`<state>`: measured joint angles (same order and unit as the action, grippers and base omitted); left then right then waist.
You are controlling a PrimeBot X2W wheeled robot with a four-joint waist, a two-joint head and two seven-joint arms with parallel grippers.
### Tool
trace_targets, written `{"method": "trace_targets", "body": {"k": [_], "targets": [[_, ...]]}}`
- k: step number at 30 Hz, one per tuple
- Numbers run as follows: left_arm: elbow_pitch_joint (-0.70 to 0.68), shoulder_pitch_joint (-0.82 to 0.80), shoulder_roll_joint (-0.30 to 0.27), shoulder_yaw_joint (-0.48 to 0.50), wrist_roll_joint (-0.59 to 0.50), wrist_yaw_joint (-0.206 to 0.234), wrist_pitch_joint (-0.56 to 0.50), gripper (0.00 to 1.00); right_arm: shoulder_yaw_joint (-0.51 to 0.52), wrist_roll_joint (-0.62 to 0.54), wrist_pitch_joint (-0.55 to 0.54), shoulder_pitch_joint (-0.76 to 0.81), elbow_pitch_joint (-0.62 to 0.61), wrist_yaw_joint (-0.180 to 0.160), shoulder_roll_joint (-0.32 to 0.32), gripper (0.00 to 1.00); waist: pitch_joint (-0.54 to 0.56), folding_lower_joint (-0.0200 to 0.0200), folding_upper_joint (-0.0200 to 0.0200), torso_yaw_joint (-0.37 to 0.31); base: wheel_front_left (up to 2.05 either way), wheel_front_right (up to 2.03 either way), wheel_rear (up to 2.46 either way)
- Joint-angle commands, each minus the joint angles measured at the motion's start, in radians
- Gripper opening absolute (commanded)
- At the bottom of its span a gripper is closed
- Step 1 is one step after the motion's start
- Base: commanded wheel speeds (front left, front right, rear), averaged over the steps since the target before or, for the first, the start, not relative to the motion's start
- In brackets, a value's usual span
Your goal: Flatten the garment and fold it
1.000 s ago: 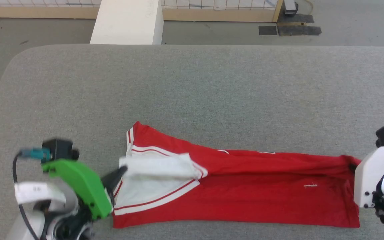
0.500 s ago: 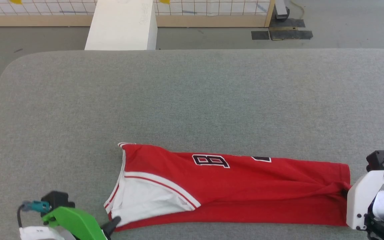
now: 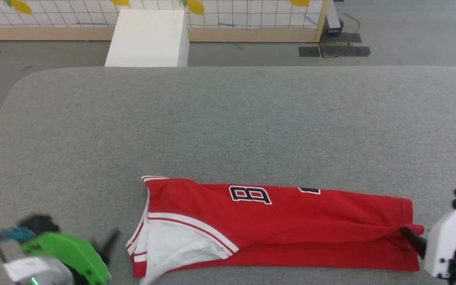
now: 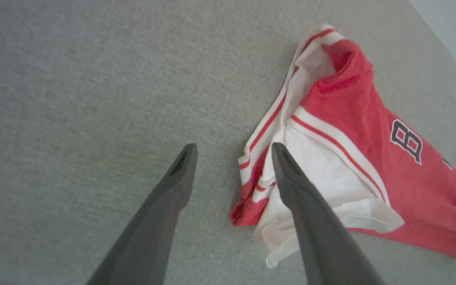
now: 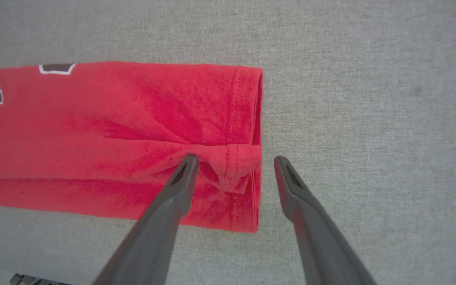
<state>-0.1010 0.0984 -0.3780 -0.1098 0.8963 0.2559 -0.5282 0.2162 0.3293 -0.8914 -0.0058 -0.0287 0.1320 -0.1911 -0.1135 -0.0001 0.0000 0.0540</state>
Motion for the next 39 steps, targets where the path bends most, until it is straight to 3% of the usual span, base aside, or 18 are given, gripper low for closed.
{"method": "trace_targets", "body": {"k": [1, 8, 12, 14, 19, 31, 39], "targets": [[-0.019, -0.046, -0.021, 0.02, -0.033, -0.016, 0.05, 1.0, 0.021, 0.025, -0.018, 0.013, -0.029, -0.001, -0.003, 1.0, 0.0, 0.0001, 0.0, -0.001, 0.0, 0.0, 0.0], [-0.036, -0.163, -0.058, 0.069, -0.231, -0.125, 0.44, 1.0, 0.091, 0.076, -0.079, -0.009, -0.095, -0.001, -0.067, 1.0, -0.028, 0.0001, 0.0, -0.008, 0.0, 0.0, 0.0], [-0.011, -0.198, -0.054, 0.07, -0.346, -0.163, 0.684, 1.0, 0.059, 0.109, -0.086, -0.028, -0.074, -0.001, -0.105, 1.0, -0.057, 0.0001, 0.0, -0.003, 0.0, 0.0, 0.0], [0.007, -0.206, -0.058, 0.057, -0.396, -0.182, 0.749, 1.0, 0.028, 0.134, -0.074, -0.032, -0.062, -0.001, -0.131, 1.0, -0.072, 0.0001, 0.0, 0.002, 0.0, 0.0, 0.0], [0.009, -0.23, -0.037, 0.065, -0.477, -0.22, 0.788, 1.0, -0.021, 0.177, -0.039, -0.025, -0.02, -0.001, -0.182, 1.0, -0.107, 0.0001, 0.0, 0.017, 0.0, 0.0, 0.0], [0.007, -0.206, 0.083, 0.179, -0.545, -0.298, 0.79, 1.0, -0.156, 0.233, 0.037, -0.036, 0.079, -0.001, -0.163, 1.0, -0.127, 0.0001, 0.0, 0.03, 0.0, 0.0, 0.0], [0.023, -0.209, 0.124, 0.21, -0.57, -0.333, 0.79, 1.0, -0.224, 0.234, 0.043, -0.07, 0.105, -0.001, -0.185, 1.0, -0.129, 0.0001, 0.0, 0.039, 0.0, 0.0, 0.0]]}}
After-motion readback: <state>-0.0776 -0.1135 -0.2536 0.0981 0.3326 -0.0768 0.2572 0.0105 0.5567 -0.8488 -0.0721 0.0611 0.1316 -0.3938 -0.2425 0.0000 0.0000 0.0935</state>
